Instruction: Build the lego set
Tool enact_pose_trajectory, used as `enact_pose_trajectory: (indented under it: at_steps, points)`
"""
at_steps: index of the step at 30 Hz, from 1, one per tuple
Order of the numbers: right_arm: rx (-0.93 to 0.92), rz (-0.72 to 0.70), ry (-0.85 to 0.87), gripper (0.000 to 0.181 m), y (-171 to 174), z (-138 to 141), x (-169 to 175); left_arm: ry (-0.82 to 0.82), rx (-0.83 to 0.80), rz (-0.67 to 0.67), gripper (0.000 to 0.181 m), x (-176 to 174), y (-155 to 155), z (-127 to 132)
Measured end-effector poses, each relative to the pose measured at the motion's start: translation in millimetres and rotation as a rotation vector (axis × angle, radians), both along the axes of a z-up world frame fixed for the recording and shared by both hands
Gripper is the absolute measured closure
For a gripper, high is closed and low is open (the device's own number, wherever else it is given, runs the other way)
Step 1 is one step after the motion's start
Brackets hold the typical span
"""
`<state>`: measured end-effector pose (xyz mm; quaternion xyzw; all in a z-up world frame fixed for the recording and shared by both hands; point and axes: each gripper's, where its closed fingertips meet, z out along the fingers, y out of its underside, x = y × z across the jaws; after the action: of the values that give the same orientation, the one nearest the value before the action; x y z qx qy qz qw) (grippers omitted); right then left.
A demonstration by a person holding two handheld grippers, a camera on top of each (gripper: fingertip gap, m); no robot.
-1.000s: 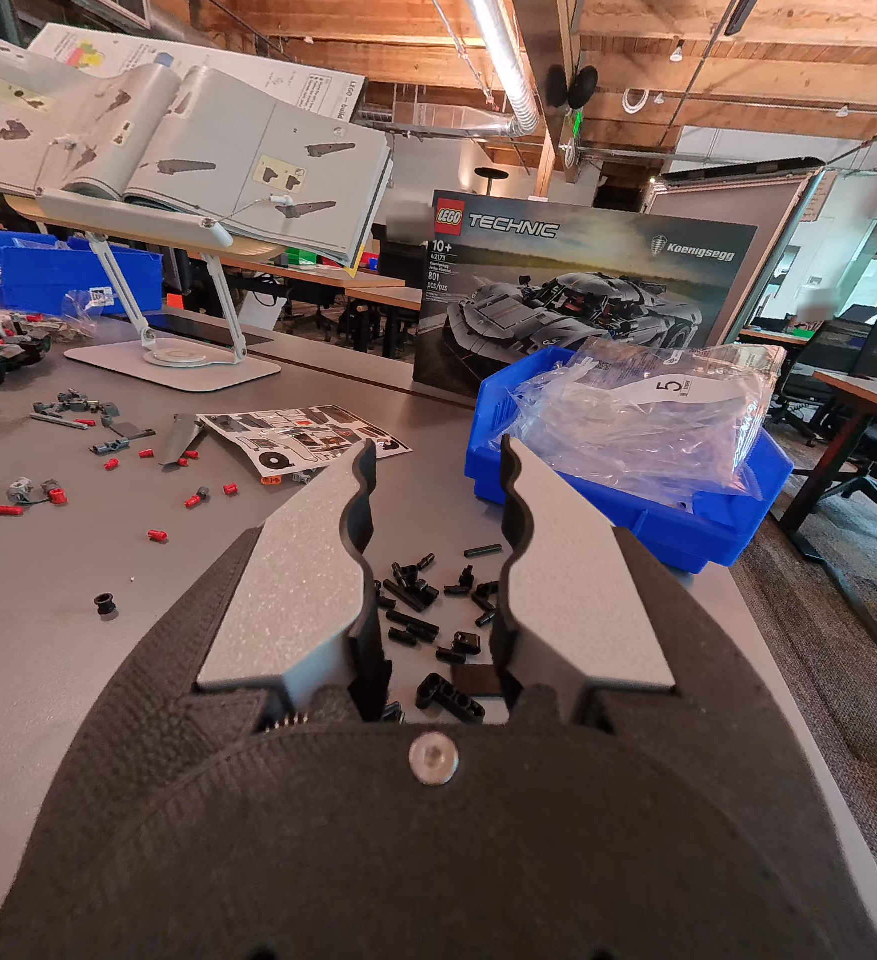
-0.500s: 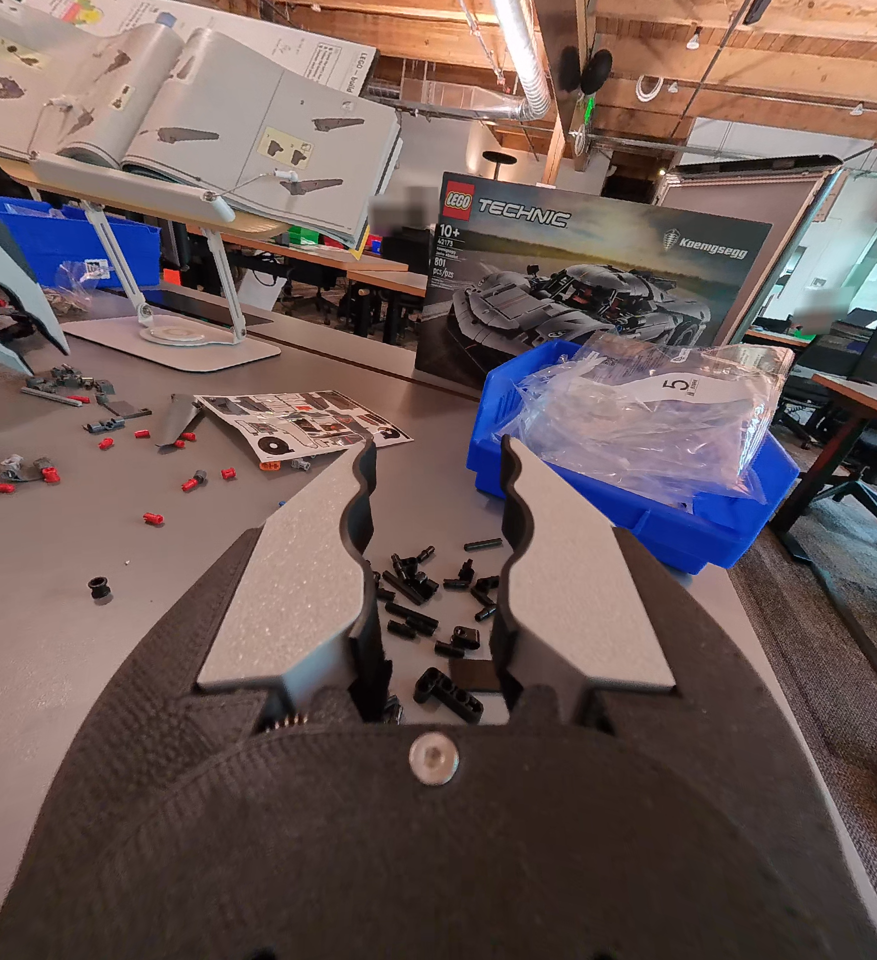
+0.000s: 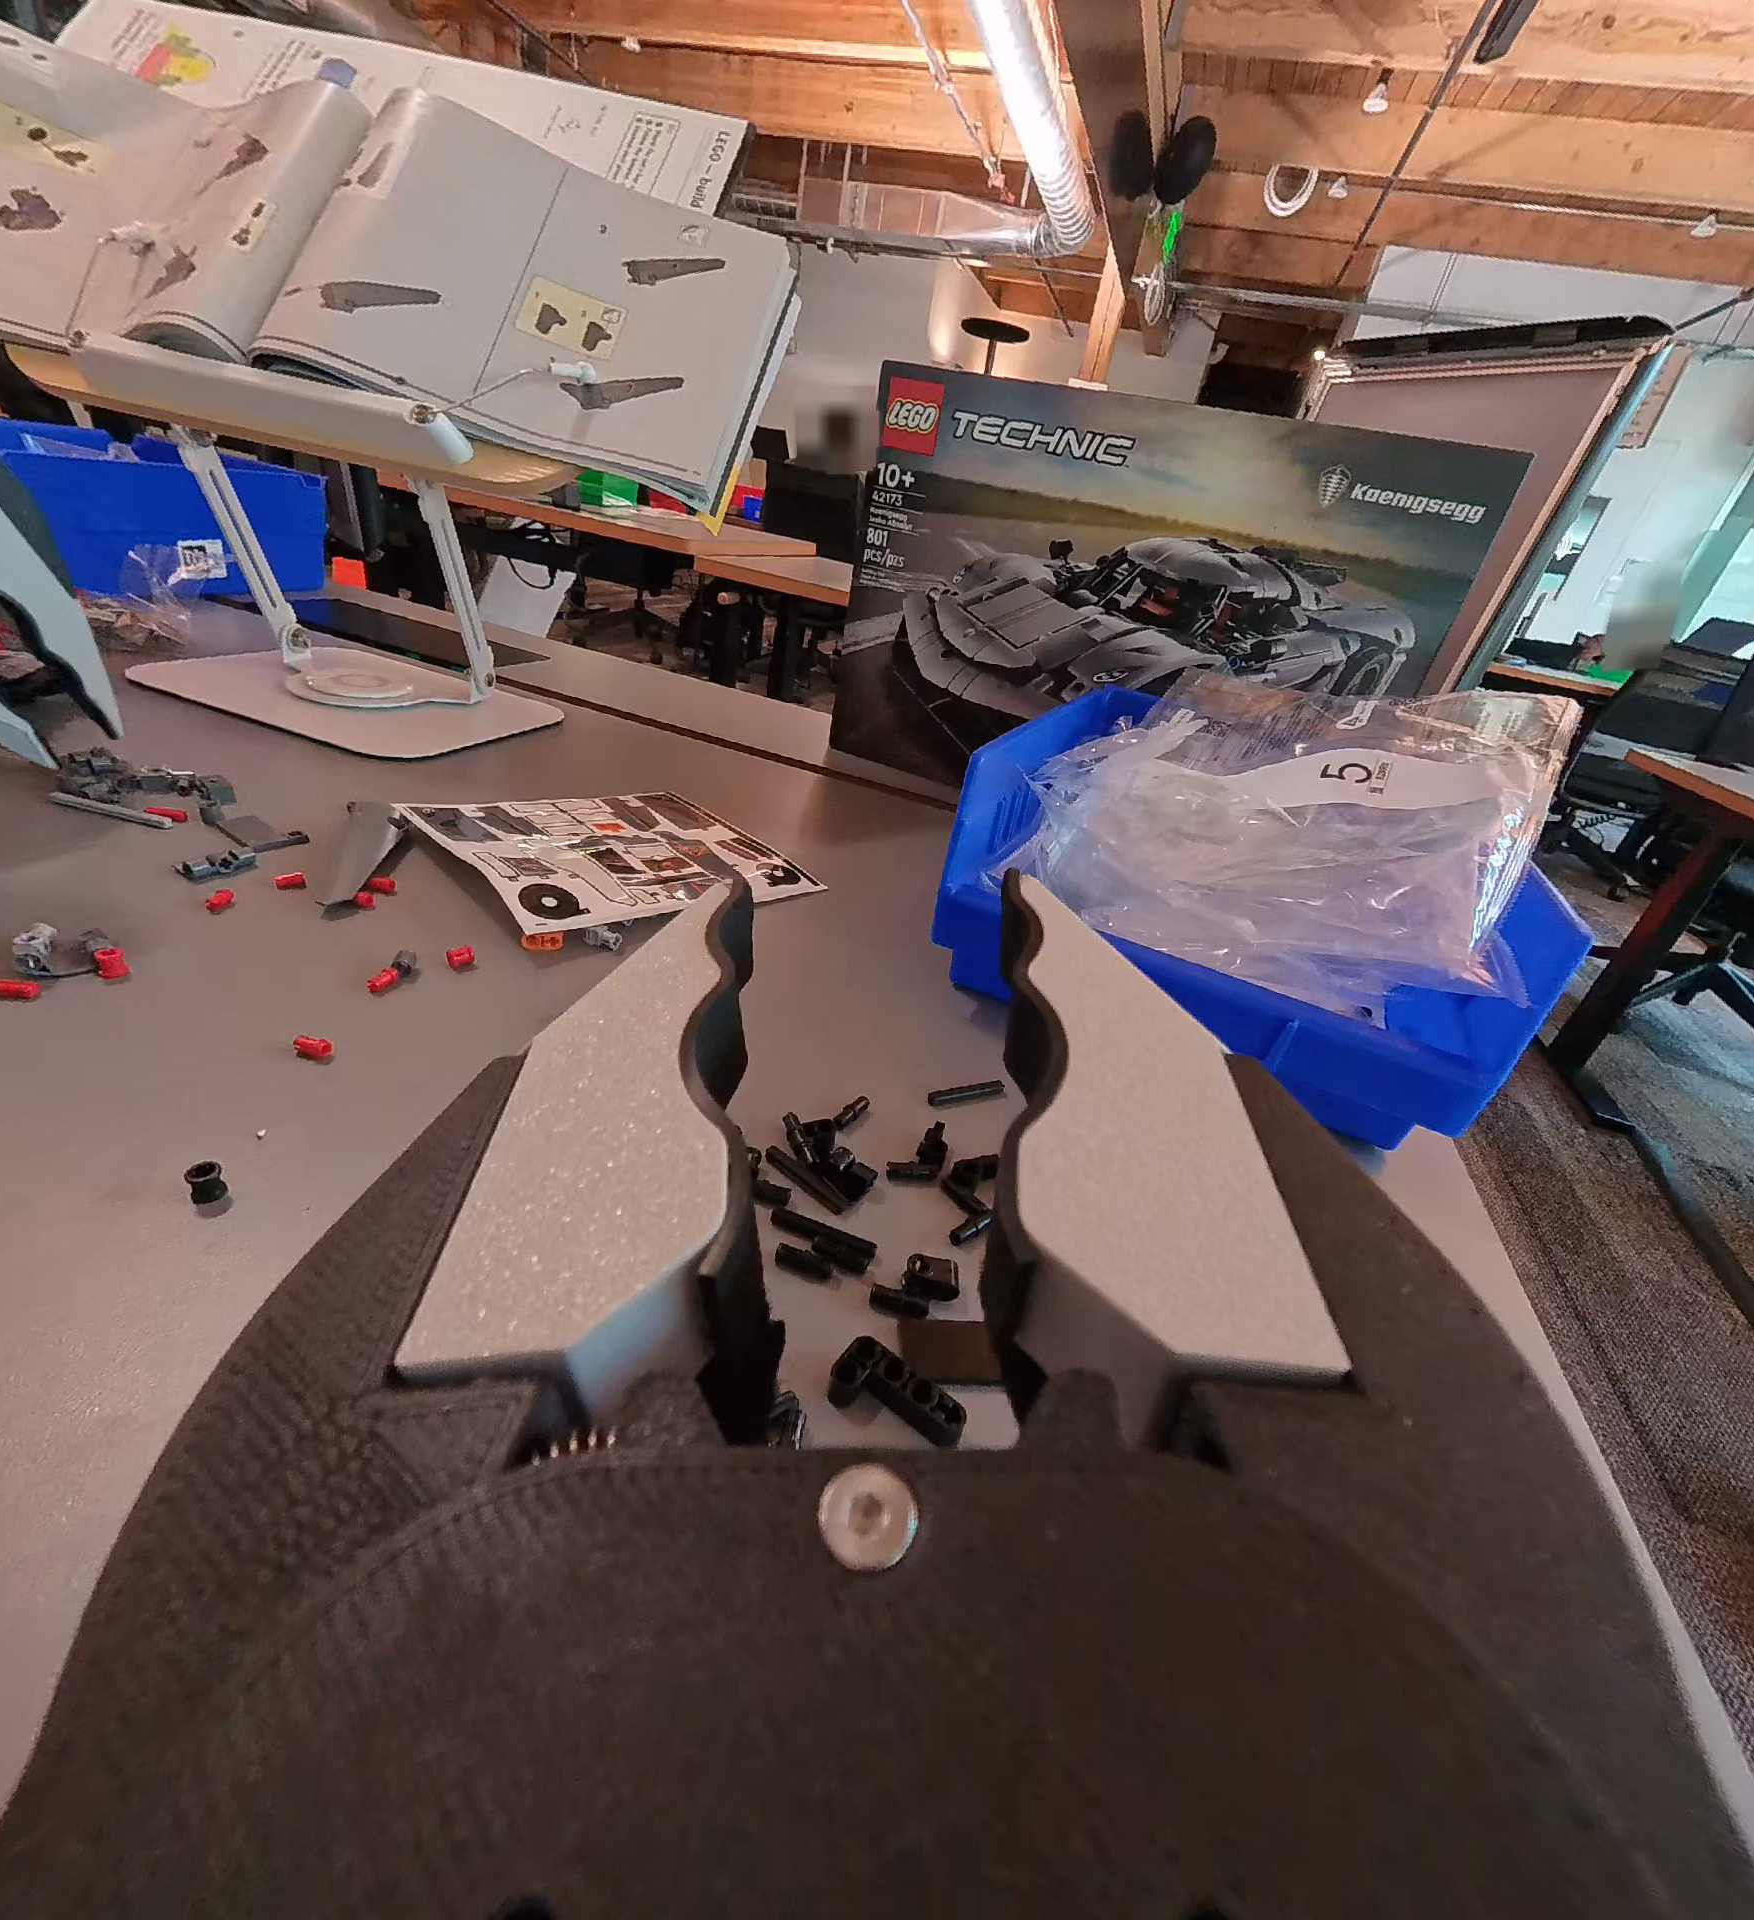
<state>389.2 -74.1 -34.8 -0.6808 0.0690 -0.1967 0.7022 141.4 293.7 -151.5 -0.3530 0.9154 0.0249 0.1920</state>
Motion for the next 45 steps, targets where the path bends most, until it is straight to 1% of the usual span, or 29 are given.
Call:
enact_pose_trajectory:
  at_steps: [8, 10, 12, 16, 19, 22, 25, 28, 30, 33, 34, 35, 36, 38, 40, 42, 44, 45]
  points:
    - [0.008, 0.004, 0.007, 0.136, -0.8, 0.5, 0.5, 0.022, 0.039, -0.059, 0.156, 2.6, -4.1, -1.2]
    - [0.009, 0.004, 0.007, 0.136, -1.0, 0.7, 0.6, 0.039, 0.035, -0.062, 0.160, 2.3, -4.6, -2.2]
    - [0.011, 0.004, 0.007, 0.136, -1.3, 0.9, 0.5, 0.055, 0.031, -0.057, 0.169, 1.7, -4.5, -4.3]
    - [0.018, 0.006, 0.008, 0.136, -2.1, 1.7, 0.4, 0.058, 0.017, -0.052, 0.169, 2.1, -4.4, -4.3]
    - [0.024, 0.007, 0.009, 0.136, -2.9, 2.3, 0.5, 0.033, 0.042, -0.059, 0.169, 1.6, -2.4, -3.7]
    - [0.023, 0.003, 0.004, 0.136, -3.1, 2.6, 0.4, -0.026, 0.087, -0.056, 0.170, 3.4, 1.0, -0.6]
    - [0.012, -0.010, -0.024, 0.135, -2.5, 3.0, -0.3, -0.121, 0.135, -0.037, 0.170, 8.0, 5.3, 11.0]
    - [-0.013, -0.037, -0.106, 0.135, 0.1, 6.0, -5.1, -0.249, 0.160, -0.031, 0.170, 15.1, -0.3, 31.1]
    - [-0.034, -0.050, -0.184, 0.136, 4.8, 8.9, -13.5, -0.365, 0.194, -0.053, 0.170, 22.3, -9.4, 50.4]
    - [-0.068, -0.032, -0.257, 0.138, 20.5, 11.5, -35.2, -0.539, 0.212, -0.090, 0.172, 34.3, -32.6, 78.7]
    - [-0.061, -0.003, -0.258, 0.139, 28.5, 15.0, -46.6, -0.580, 0.214, -0.107, 0.175, 37.6, -41.6, 85.2]
    - [-0.051, 0.033, -0.251, 0.139, 37.8, 19.7, -59.2, -0.648, 0.230, -0.130, 0.181, 42.8, -50.0, 95.3]
    - [-0.046, 0.065, -0.246, 0.138, 48.2, 24.5, -71.2, -0.695, 0.238, -0.150, 0.181, 46.7, -58.5, 102.5]
    - [-0.046, 0.140, -0.230, 0.137, 71.6, 33.0, -94.9, -0.748, 0.240, -0.179, 0.181, 53.0, -73.1, 109.8]
    - [-0.042, 0.212, -0.217, 0.137, 93.7, 41.4, -115.6, -0.747, 0.221, -0.212, 0.181, 57.1, -85.5, 107.5]
    - [-0.060, 0.257, -0.210, 0.137, 112.9, 44.8, -128.3, -0.741, 0.220, -0.218, 0.181, 59.3, -86.2, 103.9]
    - [-0.073, 0.291, -0.215, 0.138, 127.5, 44.5, -137.9, -0.739, 0.128, -0.184, 0.181, 56.0, -83.8, 103.4]
    - [-0.087, 0.300, -0.221, 0.138, 133.6, 41.5, -140.7, -0.754, 0.122, -0.170, 0.181, 52.4, -77.1, 108.9]
